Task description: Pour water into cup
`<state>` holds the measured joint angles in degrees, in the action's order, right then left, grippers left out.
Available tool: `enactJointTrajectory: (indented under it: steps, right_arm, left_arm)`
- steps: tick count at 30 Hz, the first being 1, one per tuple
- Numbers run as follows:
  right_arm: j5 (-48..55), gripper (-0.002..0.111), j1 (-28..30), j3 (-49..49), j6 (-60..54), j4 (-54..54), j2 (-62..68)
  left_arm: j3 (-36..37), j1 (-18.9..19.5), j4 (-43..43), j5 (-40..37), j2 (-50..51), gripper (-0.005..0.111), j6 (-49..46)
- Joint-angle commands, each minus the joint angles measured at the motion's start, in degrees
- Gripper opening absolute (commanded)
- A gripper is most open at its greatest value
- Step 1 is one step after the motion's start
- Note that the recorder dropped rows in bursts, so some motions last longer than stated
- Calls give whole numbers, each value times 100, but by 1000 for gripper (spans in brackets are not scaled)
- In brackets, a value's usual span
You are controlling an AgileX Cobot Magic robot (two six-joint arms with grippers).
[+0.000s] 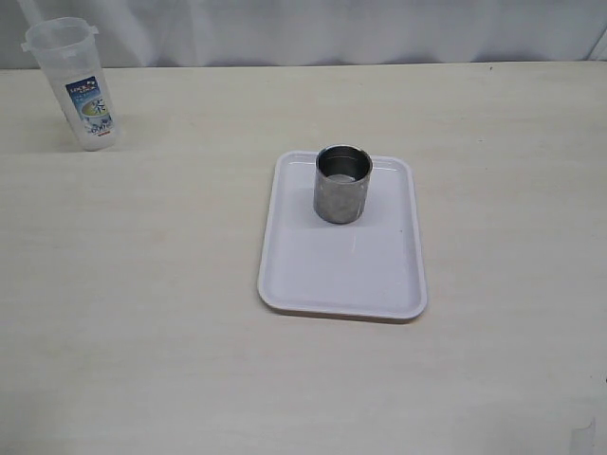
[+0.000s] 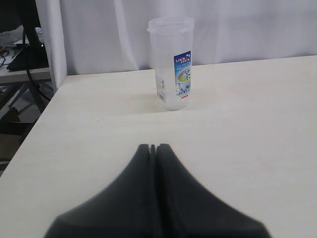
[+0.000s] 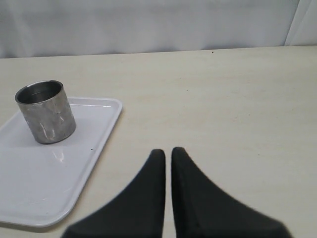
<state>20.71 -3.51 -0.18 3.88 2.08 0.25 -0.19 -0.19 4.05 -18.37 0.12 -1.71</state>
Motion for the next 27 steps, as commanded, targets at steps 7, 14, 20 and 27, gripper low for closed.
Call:
enactJointTrajectory:
  steps: [7, 14, 20, 27]
  right_arm:
    - [-91, 4, 27, 18, -47, 24, -25]
    - [-91, 4, 27, 18, -47, -168, -25]
    - [-91, 4, 27, 18, -47, -375, -25]
    - [-91, 4, 27, 18, -47, 268, -25]
  left_arm:
    - [19, -20, -7, 52, -12, 0, -2]
    - [19, -20, -7, 40, -12, 0, -2]
    - [19, -20, -7, 40, -12, 0, -2]
    - [19, -20, -7, 40, -12, 0, -2]
